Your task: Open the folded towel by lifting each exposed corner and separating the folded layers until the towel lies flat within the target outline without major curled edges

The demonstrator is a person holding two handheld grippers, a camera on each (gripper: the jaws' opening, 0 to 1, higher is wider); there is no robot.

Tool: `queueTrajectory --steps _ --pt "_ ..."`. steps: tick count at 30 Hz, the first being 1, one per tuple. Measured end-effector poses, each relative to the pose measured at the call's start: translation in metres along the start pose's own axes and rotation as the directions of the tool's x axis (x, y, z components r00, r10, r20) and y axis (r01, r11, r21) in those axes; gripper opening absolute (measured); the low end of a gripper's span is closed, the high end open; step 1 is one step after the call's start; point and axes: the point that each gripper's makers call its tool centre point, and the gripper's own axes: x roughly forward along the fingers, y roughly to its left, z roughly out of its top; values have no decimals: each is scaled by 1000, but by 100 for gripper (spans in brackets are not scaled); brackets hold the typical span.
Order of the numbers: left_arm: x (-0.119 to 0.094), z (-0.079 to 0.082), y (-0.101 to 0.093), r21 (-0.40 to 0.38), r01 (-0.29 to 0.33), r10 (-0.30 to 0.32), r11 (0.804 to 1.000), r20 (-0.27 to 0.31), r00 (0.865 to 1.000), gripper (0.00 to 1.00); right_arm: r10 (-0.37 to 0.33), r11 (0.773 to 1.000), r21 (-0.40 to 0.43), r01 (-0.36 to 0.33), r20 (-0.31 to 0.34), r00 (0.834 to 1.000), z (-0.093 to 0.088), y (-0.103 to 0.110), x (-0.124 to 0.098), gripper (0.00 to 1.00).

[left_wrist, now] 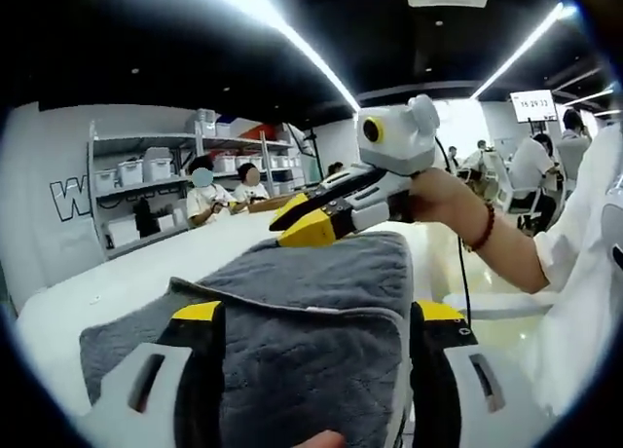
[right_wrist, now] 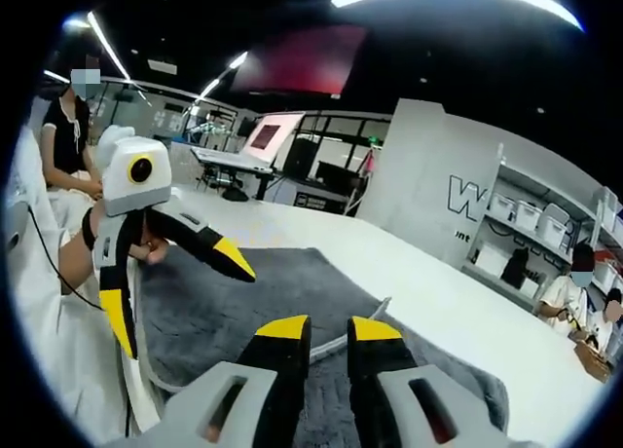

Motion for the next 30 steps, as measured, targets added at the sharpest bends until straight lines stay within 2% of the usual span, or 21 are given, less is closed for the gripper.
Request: queueTrajectory --steps 4,7,15,18,22,30 --pt "1 0 -3 16 0 0 1000 -5 1000 75 6 1000 0 -6 -1 1000 0 1 3 9" --pt "2 -4 -5 36 -8 9 999 -33 999 75 7 1000 0 -7 -9 1000 -1 1 6 9" --pt "3 -5 -8 56 -9 11 998 -46 999 74 13 1000 3 -13 -13 1000 -1 2 7 10" --pt "2 -10 -9 114 -15 25 993 -89 996 74 14 1000 -1 -14 -15 1000 -1 3 8 10" --pt "5 -9 -14 111 -5 14 994 -86 996 74 17 1000 -4 -17 -17 1000 -1 3 9 10" --pt "13 -26 -12 118 -24 40 993 -135 990 73 30 1000 -5 -30 -21 999 -1 7 14 10"
